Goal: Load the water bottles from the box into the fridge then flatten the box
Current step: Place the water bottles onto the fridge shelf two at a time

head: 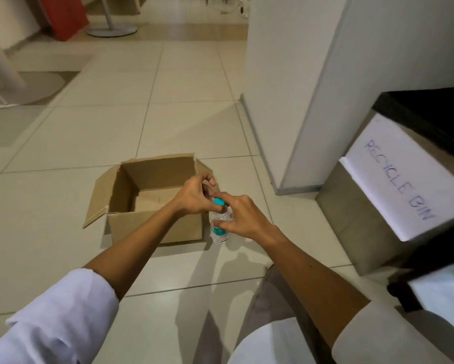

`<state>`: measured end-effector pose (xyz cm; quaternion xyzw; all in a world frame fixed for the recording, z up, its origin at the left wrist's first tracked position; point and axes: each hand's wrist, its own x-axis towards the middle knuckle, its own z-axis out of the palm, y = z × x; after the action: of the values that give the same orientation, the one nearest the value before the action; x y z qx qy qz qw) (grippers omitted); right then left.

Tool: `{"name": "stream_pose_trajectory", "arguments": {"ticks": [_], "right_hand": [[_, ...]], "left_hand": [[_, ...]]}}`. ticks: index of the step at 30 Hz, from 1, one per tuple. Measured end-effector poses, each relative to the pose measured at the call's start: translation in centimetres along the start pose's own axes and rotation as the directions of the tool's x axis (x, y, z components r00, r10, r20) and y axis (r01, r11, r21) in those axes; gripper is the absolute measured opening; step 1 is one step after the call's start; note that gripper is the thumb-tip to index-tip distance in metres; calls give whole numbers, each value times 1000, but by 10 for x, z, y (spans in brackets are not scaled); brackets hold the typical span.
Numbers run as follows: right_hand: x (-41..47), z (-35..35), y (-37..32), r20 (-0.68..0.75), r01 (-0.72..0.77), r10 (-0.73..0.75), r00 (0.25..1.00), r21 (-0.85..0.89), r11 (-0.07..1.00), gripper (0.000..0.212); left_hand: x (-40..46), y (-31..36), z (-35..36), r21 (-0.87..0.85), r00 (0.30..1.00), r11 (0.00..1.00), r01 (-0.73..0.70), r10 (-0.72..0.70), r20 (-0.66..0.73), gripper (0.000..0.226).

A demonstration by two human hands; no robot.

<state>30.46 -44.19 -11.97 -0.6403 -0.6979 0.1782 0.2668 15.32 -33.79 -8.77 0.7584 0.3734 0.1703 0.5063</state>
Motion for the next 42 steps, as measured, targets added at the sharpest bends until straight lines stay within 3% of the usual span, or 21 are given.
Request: {"name": "stream_pose_trajectory", "arguments": {"ticks": [4,7,12,15,19,22,28,32,37,40,42], "right_hand": [[-26,-50,13,-119,-94,98,988,40,995,74],[-50,-89,27,-182,-142,153,971,73,987,73],[-90,-163,46,-323,-187,214,922,112,976,73],[-114,-210,49,-417,-213,234,878,97,972,68],[-146,-270,47,-526,-316,266,808,-5,949,58],[-170,-307,43,-591,-428,282,756,-119,896,55],[-232,-367,28,-662,-669,354,660,-306,677,49],[-277,-393,32,-728,-683,426,537,-78,726,39],[-332,-418,28,-627,-503,544,558,266,822,25],[-348,-426,26,-688,-478,519,507,277,834,28],[-359,-432,21,-733,-462,499,462,281,841,30]], "left_hand": [[18,52,22,-62,988,998,-17,26,154,50],[26,85,42,-47,963,998,-47,57,265,56],[36,115,96,132,904,983,-124,57,424,63],[43,136,135,203,885,942,-266,156,438,68],[50,181,188,105,851,907,-408,336,403,67],[48,220,223,-30,770,872,-488,447,456,61],[47,279,284,-225,554,885,-408,436,709,51],[38,306,323,-364,371,898,-247,435,821,49],[28,335,356,-427,197,902,-67,432,880,56],[22,351,371,-452,96,892,-1,450,888,61],[18,362,380,-477,66,877,55,473,878,65]]}}
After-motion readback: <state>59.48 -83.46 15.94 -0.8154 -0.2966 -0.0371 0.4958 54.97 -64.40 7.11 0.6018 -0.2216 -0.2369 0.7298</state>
